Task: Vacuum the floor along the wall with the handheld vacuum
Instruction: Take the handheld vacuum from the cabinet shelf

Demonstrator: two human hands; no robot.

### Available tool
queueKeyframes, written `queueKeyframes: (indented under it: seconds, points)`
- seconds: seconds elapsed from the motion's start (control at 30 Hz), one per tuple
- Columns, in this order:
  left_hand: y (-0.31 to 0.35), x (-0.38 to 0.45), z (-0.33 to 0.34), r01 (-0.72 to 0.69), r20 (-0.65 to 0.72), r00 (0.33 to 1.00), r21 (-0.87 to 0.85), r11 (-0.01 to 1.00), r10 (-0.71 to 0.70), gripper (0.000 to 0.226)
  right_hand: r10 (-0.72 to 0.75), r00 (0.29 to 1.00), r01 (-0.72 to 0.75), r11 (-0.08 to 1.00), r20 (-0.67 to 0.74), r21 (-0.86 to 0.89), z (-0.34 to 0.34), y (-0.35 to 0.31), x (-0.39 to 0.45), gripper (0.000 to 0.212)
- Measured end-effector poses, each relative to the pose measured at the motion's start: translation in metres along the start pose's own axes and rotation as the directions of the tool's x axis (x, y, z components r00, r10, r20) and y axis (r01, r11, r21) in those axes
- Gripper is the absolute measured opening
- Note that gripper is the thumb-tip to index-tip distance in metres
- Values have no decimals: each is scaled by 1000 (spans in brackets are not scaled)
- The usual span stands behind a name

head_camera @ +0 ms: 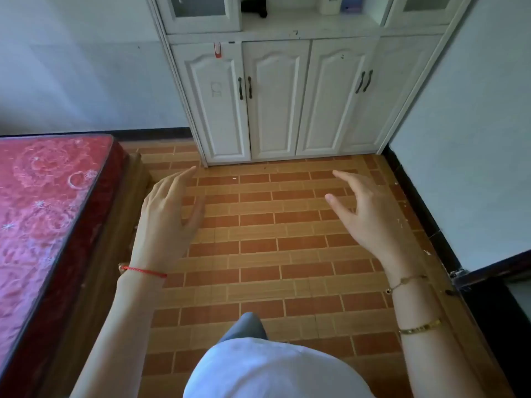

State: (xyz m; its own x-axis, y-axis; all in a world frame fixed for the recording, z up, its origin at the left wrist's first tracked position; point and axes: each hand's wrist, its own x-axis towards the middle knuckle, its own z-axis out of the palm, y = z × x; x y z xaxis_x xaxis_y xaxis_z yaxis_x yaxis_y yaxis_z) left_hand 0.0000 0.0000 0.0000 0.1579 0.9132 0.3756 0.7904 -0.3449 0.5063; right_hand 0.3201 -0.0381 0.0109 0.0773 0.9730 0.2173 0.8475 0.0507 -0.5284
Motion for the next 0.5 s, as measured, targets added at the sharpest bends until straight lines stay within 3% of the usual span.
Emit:
queueKeyframes:
  seconds: [0.27,0.5]
  points:
    - [-14,53,38,45,17,999,-12,999,-44,45,58,997,-58,998,44,3,20,32,57,51]
    - [-36,151,79,60,71,996,-1,998,-60,46,110,993,-111,993,48,25,42,55,156,51]
